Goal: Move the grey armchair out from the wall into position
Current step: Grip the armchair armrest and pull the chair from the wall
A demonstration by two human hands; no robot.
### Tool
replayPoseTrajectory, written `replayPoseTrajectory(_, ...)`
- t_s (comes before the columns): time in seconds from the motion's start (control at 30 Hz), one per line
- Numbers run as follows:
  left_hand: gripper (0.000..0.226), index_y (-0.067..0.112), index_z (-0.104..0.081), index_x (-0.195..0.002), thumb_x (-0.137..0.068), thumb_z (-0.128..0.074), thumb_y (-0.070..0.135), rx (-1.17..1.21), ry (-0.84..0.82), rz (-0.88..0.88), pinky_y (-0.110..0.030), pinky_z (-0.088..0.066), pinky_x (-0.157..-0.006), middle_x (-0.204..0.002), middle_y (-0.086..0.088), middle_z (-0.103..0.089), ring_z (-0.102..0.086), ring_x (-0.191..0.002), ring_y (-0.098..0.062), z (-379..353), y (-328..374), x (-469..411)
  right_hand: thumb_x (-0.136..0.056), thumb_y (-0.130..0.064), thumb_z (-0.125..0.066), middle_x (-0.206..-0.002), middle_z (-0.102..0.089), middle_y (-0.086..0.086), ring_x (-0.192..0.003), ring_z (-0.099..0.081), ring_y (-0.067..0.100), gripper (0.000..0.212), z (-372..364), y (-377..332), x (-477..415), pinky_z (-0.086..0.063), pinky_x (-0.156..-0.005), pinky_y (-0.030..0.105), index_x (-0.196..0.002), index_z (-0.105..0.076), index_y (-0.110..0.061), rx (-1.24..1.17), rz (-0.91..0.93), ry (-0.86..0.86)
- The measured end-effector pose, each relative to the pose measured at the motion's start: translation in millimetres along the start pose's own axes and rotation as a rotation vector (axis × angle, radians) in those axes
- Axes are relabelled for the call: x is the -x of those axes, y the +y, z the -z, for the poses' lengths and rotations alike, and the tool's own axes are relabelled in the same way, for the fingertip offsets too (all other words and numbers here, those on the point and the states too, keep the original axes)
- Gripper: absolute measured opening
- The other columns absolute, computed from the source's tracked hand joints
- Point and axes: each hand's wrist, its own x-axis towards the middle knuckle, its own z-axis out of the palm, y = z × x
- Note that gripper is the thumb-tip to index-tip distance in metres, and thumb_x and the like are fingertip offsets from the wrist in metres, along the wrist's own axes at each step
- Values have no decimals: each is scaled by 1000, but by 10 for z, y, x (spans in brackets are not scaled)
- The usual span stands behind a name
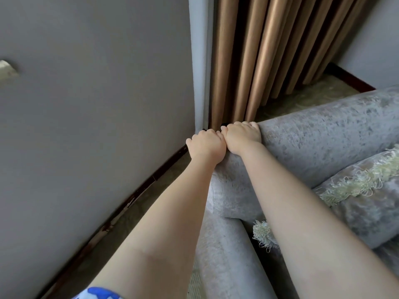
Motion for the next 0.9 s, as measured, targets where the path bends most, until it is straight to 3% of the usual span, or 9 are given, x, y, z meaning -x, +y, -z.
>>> replayPoseTrajectory(0.13, 45, 12, -58, -85, -97, -22, 37, 4, 13, 13, -40, -26, -77, -97, -10, -62, -53, -92, -31, 63, -55, 170, -100, -39, -21, -121, -59, 6, -116, -48, 25, 50, 14, -76, 151, -27, -100, 37, -112, -63, -15, -5, 12, 4)
replayPoseTrajectory(0.63, 48, 8, -60, -97, -98, -22, 37, -23, -39, 49, -43, -30, -85, -104, -11, -61, -53, -98, -31, 241, -237, 585, -100, -40, -24, -123, -58, 7, -119, -46, 25, 48, 63, -307, 549, -24, -103, 38, -113, -62, -13, 9, 22, -38)
replayPoseTrajectory(0.9, 44, 11, -58, -91, -96, -21, 34, -30, -96, 68, -43, -30, -87, -103, -10, -62, -54, -97, -30, 169, -336, 315, -101, -39, -22, -127, -56, 6, -121, -44, 24, 48, -10, -405, 313, -23, -107, 39, -118, -60, -15, 8, -16, -109)
